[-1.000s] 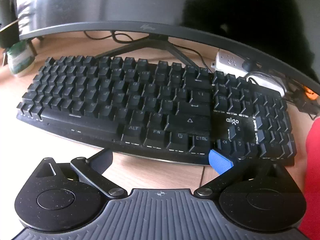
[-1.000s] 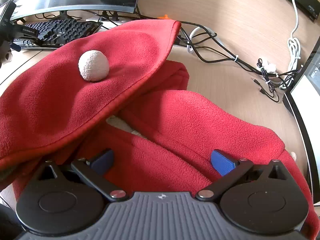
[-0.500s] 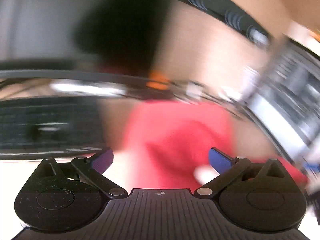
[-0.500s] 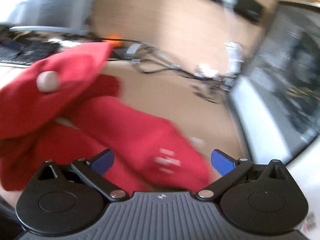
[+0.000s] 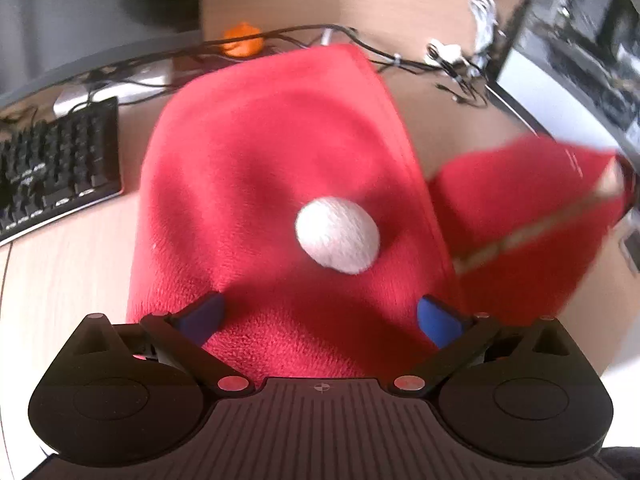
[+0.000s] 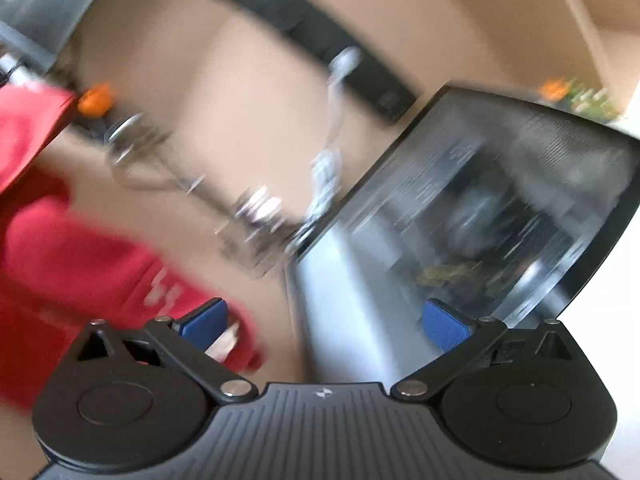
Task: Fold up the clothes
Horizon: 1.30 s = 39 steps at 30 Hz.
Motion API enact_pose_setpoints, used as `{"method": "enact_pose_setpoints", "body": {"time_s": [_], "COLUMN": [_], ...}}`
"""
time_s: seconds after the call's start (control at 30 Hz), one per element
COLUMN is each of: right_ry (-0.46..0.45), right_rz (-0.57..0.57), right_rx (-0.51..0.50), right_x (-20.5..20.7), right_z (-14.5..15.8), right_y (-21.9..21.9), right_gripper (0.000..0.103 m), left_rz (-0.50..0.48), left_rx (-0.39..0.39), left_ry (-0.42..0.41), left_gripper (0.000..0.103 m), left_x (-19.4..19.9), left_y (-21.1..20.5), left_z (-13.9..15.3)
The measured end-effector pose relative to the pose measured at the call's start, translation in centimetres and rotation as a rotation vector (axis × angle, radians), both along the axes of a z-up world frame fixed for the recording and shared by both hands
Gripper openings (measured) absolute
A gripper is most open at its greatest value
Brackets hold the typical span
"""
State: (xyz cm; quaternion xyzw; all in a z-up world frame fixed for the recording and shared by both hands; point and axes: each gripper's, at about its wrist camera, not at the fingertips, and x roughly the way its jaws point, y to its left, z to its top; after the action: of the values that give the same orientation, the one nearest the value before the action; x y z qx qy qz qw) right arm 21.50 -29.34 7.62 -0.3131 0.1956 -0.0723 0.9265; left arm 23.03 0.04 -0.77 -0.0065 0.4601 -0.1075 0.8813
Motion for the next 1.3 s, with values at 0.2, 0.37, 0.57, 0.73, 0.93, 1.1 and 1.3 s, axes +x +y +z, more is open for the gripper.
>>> {"method": "enact_pose_setpoints", "body": {"time_s": [0.2,0.37,0.57,0.73,0.93,1.1,1.3], "right_ry": [0.278,0.314,0.224,-0.021,-0.163,-0.193,-0.204], "right_rz": [0.009,-0.008,-0.149,-0.057,0.054,0.096,0.109], "right_rx": [0.254,0.336,0.158,0.166,0.067,0.001,-0.050], "right_x": [-0.2,-1.6,-0.3,-1.9,-2.1,-3.0,-3.9], "right_z": [-1.8,-2.9,-3.9,2.0,4.5,4.9,5.0], "right_y": [-2.8,-3.6,-3.4,-1.9,2.1,3.8,4.3], "right_gripper": [0.103,0.103,0.103,0.103,0.103,0.103,0.103], "left_rz": [0.033,-0.130,-0.197,-0.345,-0.626,-0.740,-0.792], "left_rx": [-0.048,-0.033,0.064,-0.015,0.082,0.119,0.106], "left_ry": [-0.060,-0.180,-0.055,-0.199,-0.507,-0.587,-0.586], "left_gripper": [0.103,0.103,0.103,0.103,0.103,0.103,0.103], "left_x": [-0.4,-1.2,0.3,-0.9,-2.7,-2.7,-1.2], "left_y": [-0.1,-2.1,-3.6,-4.1,-10.0,-13.1,-14.5], "left_z": [1.4,3.2,-0.3,3.2,5.2,4.4,3.7]}}
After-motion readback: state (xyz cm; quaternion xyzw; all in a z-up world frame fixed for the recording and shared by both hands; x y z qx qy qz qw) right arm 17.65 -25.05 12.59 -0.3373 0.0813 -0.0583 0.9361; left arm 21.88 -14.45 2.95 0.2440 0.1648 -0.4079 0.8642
